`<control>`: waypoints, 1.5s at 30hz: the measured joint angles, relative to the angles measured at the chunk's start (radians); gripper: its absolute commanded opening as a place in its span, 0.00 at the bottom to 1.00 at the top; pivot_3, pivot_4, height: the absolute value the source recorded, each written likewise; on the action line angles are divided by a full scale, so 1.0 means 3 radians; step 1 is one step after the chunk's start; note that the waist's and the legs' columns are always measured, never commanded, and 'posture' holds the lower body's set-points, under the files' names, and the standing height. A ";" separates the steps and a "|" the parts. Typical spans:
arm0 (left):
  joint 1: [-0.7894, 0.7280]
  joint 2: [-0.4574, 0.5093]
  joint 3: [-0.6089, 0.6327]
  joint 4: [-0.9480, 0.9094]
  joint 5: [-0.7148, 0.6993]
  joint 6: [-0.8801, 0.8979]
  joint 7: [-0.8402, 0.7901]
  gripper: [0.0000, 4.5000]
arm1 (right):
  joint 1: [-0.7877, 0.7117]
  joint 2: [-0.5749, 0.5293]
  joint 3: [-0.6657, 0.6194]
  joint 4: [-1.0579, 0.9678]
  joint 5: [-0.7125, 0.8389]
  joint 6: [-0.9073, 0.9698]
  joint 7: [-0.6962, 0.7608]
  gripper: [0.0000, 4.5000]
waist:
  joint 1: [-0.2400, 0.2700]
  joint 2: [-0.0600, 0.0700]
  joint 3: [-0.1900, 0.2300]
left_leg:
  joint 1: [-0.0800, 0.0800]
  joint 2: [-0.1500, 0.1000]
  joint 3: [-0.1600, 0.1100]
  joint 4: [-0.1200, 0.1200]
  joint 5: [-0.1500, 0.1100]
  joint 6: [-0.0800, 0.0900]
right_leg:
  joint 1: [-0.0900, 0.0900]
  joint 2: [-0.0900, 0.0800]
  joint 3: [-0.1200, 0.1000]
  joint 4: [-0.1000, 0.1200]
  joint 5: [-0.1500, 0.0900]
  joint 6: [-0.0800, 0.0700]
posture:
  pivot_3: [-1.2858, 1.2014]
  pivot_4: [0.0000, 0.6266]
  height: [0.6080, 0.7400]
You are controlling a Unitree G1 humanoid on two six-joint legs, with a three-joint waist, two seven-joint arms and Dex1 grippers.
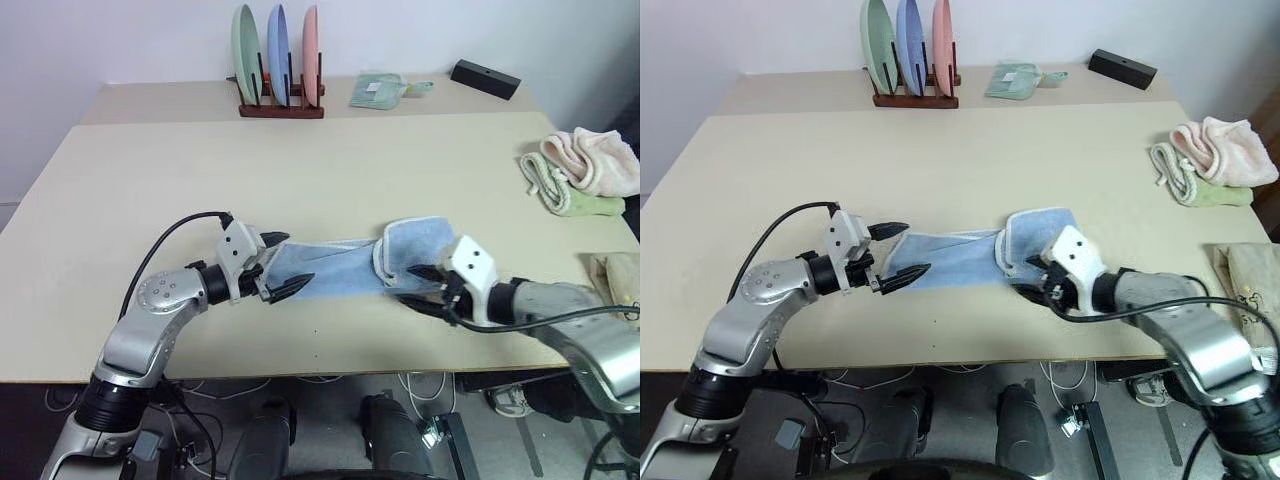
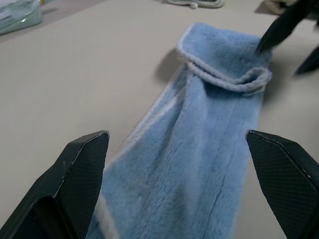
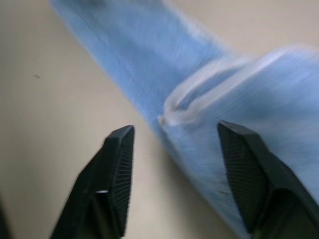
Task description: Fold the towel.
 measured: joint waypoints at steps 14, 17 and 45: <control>0.0197 -0.0132 -0.0006 -0.0247 -0.0036 0.0114 0.0145 1.00 | -0.0453 0.0873 0.0324 0.1444 -0.0746 -0.0830 -0.0423 0.01 | -0.0010 -0.0001 0.0000 | 0.0001 0.0000 0.0001 -0.0001 0.0000 0.0000 | 0.0000 0.0000 0.0001 -0.0003 0.0003 0.0000 | 0.52 0.24 1.00; 0.0258 -0.0136 -0.0005 -0.0316 -0.0059 0.0173 0.0174 1.00 | -0.0361 0.0981 0.0461 0.1698 -0.0948 -0.1138 -0.0418 0.01 | -0.0007 -0.0001 -0.0001 | 0.0001 0.0000 0.0001 -0.0001 0.0000 0.0000 | 0.0001 0.0000 0.0001 -0.0004 0.0003 0.0000 | 0.52 0.24 1.00; 0.1195 -0.1033 0.1135 -0.0870 -0.2851 0.2066 0.2621 1.00 | -0.0741 0.0751 0.0578 0.0841 -0.0820 -0.1102 0.0131 0.97 | 0.0011 -0.0007 -0.0008 | 0.0007 -0.0002 -0.0004 0.0007 0.0000 0.0000 | 0.0012 -0.0002 -0.0001 -0.0003 -0.0001 -0.0012 | 0.52 0.24 1.00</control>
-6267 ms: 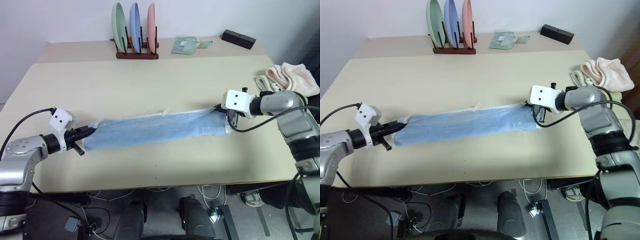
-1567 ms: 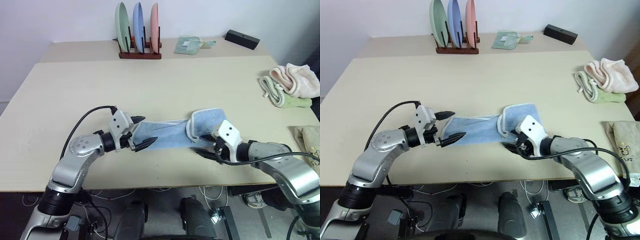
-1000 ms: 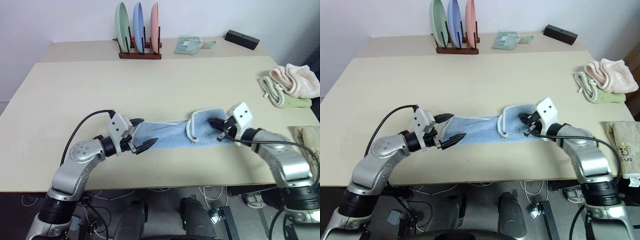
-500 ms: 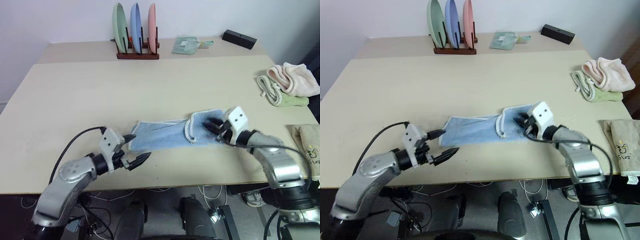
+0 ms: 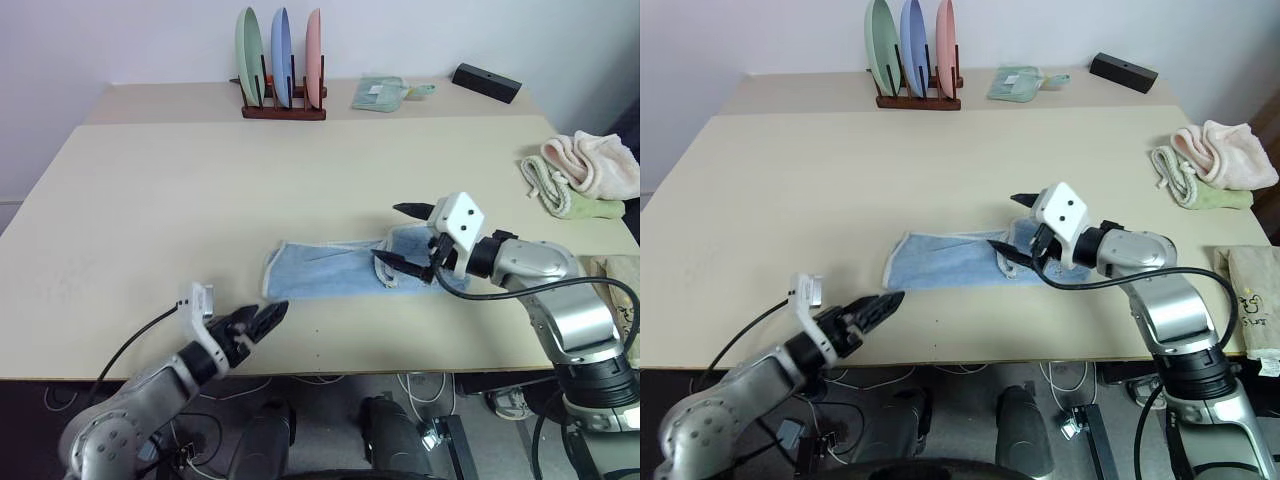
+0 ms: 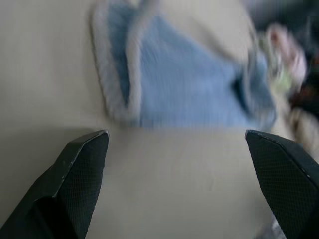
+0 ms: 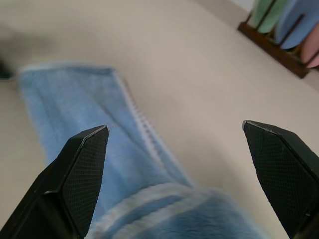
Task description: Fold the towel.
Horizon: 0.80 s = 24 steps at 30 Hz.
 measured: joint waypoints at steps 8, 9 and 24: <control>-0.0502 -0.0312 -0.0024 0.0409 -0.0326 -0.0085 0.0787 0.88 | 0.0053 0.0081 0.0015 -0.0095 -0.0055 -0.0004 -0.0062 0.99 | 0.0002 0.0002 -0.0007 | 0.0002 -0.0001 0.0000 0.0000 0.0000 0.0000 | 0.0002 0.0000 0.0000 0.0000 0.0000 -0.0001 | 0.52 0.24 1.00; -0.0534 -0.0330 -0.0024 0.0451 -0.0333 -0.0114 0.0843 0.80 | 0.0063 0.0081 0.0015 -0.0108 -0.0059 -0.0004 -0.0072 0.99 | 0.0002 0.0003 -0.0008 | 0.0002 -0.0001 0.0000 0.0000 0.0000 0.0000 | 0.0002 0.0000 0.0000 0.0000 0.0000 -0.0001 | 0.52 0.24 1.00; -0.0725 -0.0162 0.0121 0.0750 -0.0260 -0.0577 0.0796 0.01 | 0.0160 0.0086 0.0009 -0.0269 -0.0115 0.0031 -0.0168 0.99 | -0.0010 -0.0001 -0.0006 | -0.0002 0.0000 0.0000 -0.0005 0.0000 -0.0001 | -0.0004 0.0001 0.0000 -0.0005 -0.0001 -0.0002 | 0.52 0.24 1.00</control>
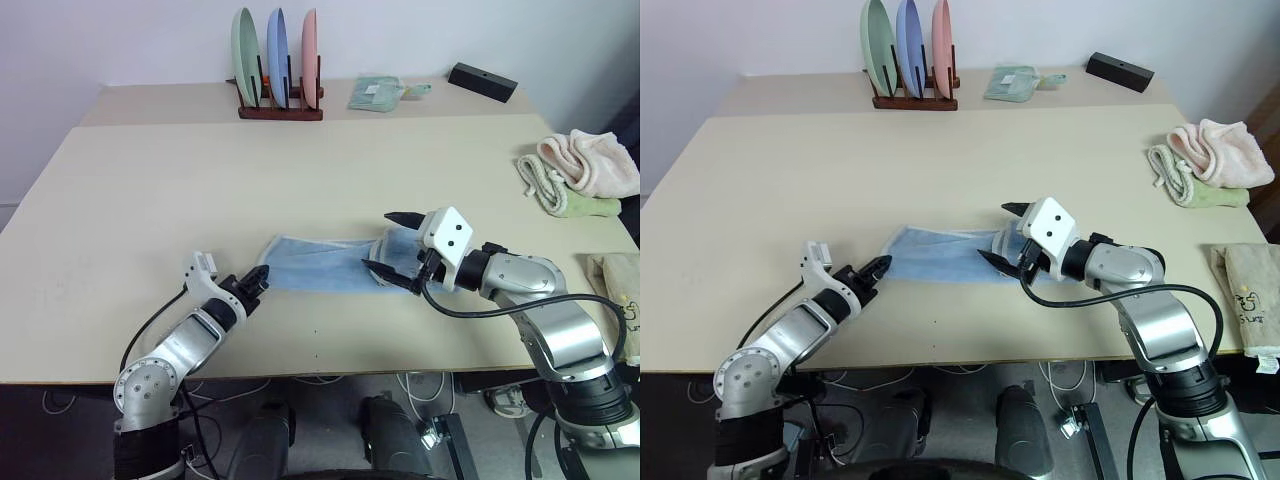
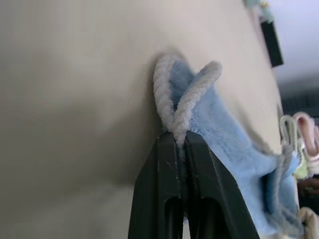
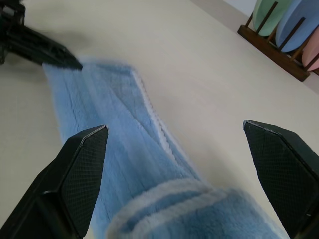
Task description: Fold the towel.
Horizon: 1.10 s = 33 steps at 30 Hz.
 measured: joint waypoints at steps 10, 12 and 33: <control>-0.0346 0.1230 0.0383 0.0308 0.0433 -0.0194 -0.1018 0.01 | -0.0008 0.0000 -0.0002 0.0001 -0.0012 -0.0003 0.0000 0.99 | 0.0016 -0.0002 0.0001 | -0.0005 -0.0002 0.0001 -0.0002 0.0000 0.0000 | 0.0000 0.0000 0.0001 -0.0008 0.0000 0.0000 | 0.52 0.24 1.00; -0.0471 0.1291 0.0229 0.0260 0.0480 -0.0134 -0.1220 0.01 | -0.0008 0.0002 -0.0001 0.0005 -0.0029 -0.0006 0.0000 0.99 | 0.0020 -0.0003 0.0002 | -0.0005 -0.0002 0.0001 0.0000 0.0000 0.0000 | 0.0000 0.0000 0.0001 -0.0008 0.0000 0.0000 | 0.52 0.24 1.00; -0.1437 0.0536 -0.2133 0.0327 0.1964 0.0155 -0.2129 0.01 | 0.0160 0.0000 -0.0171 0.0162 -0.0190 -0.0088 -0.0138 0.99 | -0.0004 -0.0005 0.0004 | -0.0005 -0.0002 0.0001 -0.0003 0.0000 0.0000 | -0.0001 0.0001 0.0002 -0.0008 0.0005 0.0014 | 0.52 0.24 1.00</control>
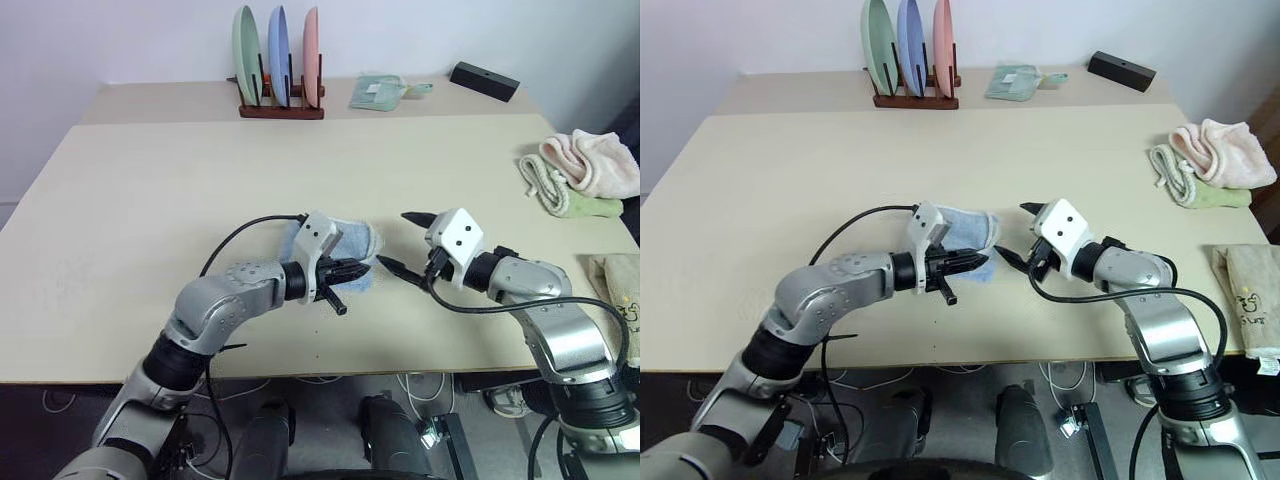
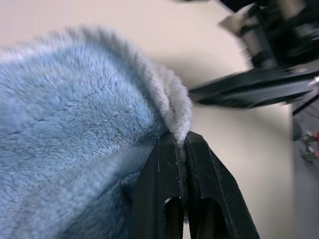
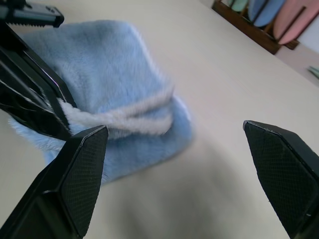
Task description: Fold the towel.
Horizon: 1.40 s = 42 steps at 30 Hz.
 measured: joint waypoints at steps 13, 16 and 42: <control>0.0130 -0.0056 0.0753 -0.0179 -0.0256 0.0202 -0.0181 0.83 | 0.0039 -0.0045 -0.0043 0.0070 -0.0083 -0.0086 0.0003 0.99 | -0.0011 0.0000 0.0000 | 0.0002 0.0001 -0.0001 0.0000 0.0000 0.0000 | -0.0001 0.0000 0.0000 0.0002 0.0001 0.0001 | 0.52 0.24 1.00; 0.0206 0.0147 0.1065 -0.0274 -0.0376 0.0207 -0.0273 0.77 | 0.0039 -0.0129 -0.0114 0.0077 -0.0069 -0.0085 0.0037 0.87 | -0.0010 0.0000 0.0000 | 0.0002 0.0001 0.0000 0.0000 0.0000 0.0000 | -0.0001 0.0000 0.0000 0.0002 0.0001 0.0001 | 0.52 0.24 1.00; 0.0370 -0.0295 0.0556 0.0997 0.1151 -0.1375 -0.0408 0.09 | -0.0280 0.0915 0.0857 0.0732 -0.0202 0.0314 -0.0589 0.01 | -0.0004 0.0004 -0.0011 | 0.0010 0.0000 -0.0001 0.0003 0.0001 -0.0001 | 0.0009 0.0000 0.0000 0.0003 0.0008 0.0013 | 0.52 0.24 1.00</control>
